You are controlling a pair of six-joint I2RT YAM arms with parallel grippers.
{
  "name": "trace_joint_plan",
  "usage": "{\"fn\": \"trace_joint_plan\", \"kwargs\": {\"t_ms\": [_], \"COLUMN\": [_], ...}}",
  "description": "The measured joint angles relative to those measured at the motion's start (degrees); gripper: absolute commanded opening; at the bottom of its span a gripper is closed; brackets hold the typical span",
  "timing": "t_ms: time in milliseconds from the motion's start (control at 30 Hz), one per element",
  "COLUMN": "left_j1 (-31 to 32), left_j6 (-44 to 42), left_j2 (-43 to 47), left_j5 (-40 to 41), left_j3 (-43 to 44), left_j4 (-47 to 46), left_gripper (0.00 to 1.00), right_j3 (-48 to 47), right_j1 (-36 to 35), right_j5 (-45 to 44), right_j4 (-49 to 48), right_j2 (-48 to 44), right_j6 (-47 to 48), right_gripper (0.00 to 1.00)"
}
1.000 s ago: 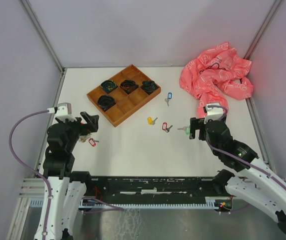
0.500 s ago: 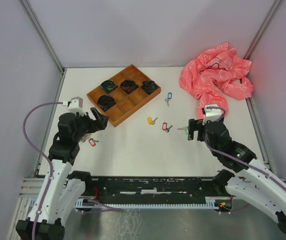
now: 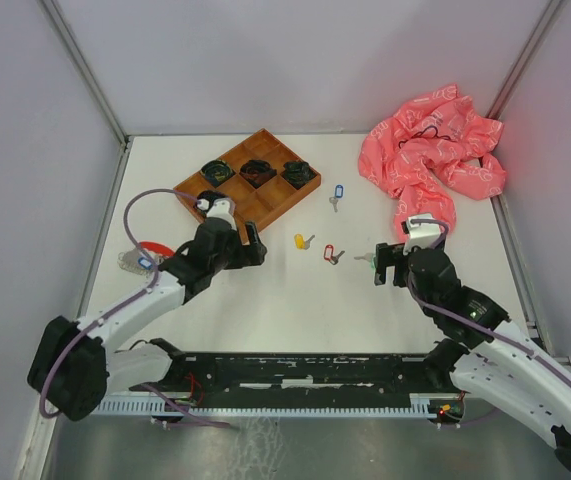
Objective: Put the keys on the keyring
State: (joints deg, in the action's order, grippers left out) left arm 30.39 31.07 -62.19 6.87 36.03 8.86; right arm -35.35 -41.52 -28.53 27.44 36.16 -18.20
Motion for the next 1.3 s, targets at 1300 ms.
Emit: {"fn": "trace_joint_plan", "kwargs": {"t_ms": [1300], "left_j1": [-15.5], "left_j6": [-1.7], "left_j2": [-43.9], "left_j5": [7.0], "left_j3": [24.9], "left_j4": [-9.7], "left_gripper": [0.99], "right_j3": [0.6], "right_j1": [0.0], "right_j5": [1.0], "right_j4": [-0.1], "right_j2": [1.4], "right_j6": [-0.6], "right_gripper": [1.00]}}
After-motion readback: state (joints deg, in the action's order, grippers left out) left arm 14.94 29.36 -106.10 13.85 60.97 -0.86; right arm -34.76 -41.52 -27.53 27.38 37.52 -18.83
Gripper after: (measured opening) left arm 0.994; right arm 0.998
